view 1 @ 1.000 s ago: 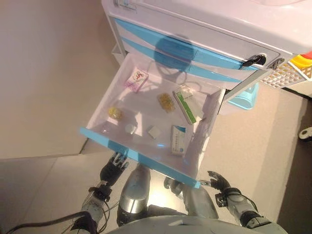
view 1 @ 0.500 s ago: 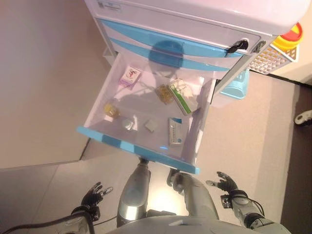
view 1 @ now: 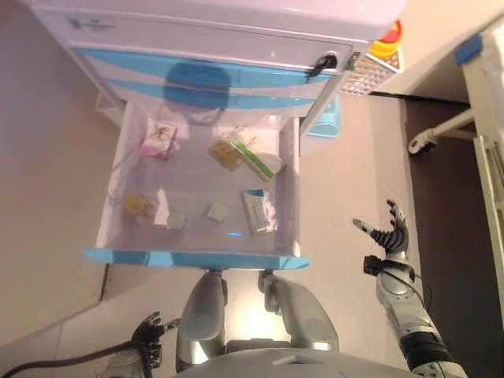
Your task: Open the drawer and pick up the medicine
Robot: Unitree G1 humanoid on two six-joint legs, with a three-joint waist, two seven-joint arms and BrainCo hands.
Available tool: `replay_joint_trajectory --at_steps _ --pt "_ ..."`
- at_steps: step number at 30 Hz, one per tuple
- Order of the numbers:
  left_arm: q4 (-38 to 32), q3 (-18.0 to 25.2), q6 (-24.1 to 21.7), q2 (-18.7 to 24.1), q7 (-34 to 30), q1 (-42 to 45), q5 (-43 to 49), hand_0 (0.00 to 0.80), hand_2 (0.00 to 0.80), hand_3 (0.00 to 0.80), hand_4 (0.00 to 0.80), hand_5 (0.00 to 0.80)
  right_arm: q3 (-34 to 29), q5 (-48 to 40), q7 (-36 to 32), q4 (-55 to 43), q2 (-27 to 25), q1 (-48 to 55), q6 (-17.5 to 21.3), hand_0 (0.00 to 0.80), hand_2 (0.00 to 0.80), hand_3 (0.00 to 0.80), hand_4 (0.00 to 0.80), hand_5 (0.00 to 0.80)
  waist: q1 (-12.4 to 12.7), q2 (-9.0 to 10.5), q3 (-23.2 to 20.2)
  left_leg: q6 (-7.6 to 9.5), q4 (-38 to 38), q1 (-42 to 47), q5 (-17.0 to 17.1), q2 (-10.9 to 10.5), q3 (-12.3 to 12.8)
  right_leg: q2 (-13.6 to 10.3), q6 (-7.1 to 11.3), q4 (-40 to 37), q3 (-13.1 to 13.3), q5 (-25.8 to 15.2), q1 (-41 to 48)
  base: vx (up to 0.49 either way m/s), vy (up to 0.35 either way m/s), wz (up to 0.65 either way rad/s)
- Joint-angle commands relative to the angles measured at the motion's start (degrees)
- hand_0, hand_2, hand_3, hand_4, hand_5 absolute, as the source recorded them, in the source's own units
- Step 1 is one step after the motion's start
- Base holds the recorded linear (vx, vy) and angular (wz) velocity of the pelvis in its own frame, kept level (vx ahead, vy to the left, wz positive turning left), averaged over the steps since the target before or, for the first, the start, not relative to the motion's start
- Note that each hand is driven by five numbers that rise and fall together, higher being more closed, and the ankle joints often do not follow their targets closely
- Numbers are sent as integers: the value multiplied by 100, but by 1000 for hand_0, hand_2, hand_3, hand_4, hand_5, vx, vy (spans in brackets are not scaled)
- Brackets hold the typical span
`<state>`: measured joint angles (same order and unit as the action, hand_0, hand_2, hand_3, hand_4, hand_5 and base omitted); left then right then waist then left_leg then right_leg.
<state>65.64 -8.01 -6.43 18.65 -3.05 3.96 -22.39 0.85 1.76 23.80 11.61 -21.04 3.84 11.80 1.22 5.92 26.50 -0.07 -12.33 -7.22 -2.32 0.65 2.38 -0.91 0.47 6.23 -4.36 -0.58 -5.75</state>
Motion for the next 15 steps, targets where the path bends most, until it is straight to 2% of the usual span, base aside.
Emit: replay_joint_trajectory --at_steps 1,4,9,15 --pt "243 -35 11 -156 -32 308 156 0 0 0 0 0 42 480 -731 -980 -578 50 673 0 0 0 0 0 -76 -4 -681 229 438 -94 188 -341 -55 -101 505 -91 27 -284 -33 -13 38 -26" --pt "352 -162 84 -256 6 152 317 0 0 0 0 0 314 856 -1337 -1544 -901 -220 914 0 0 0 0 0 -49 6 -869 219 518 48 124 -376 32 -147 524 -289 11 -328 119 0 19 -10" --pt "491 -404 163 -400 206 37 429 0 0 0 0 0 792 1208 -2077 -2053 -1330 -736 1203 0 0 0 0 0 102 2 -1128 207 639 261 68 -423 22 -210 491 -456 -81 -303 376 36 8 3" --pt "651 -469 327 -519 205 91 529 0 0 0 0 0 1297 1378 -2498 -2165 -1451 -1314 1114 0 0 0 0 0 373 -14 -1336 174 736 413 59 -455 -152 -288 416 -494 -281 -207 579 48 15 19"
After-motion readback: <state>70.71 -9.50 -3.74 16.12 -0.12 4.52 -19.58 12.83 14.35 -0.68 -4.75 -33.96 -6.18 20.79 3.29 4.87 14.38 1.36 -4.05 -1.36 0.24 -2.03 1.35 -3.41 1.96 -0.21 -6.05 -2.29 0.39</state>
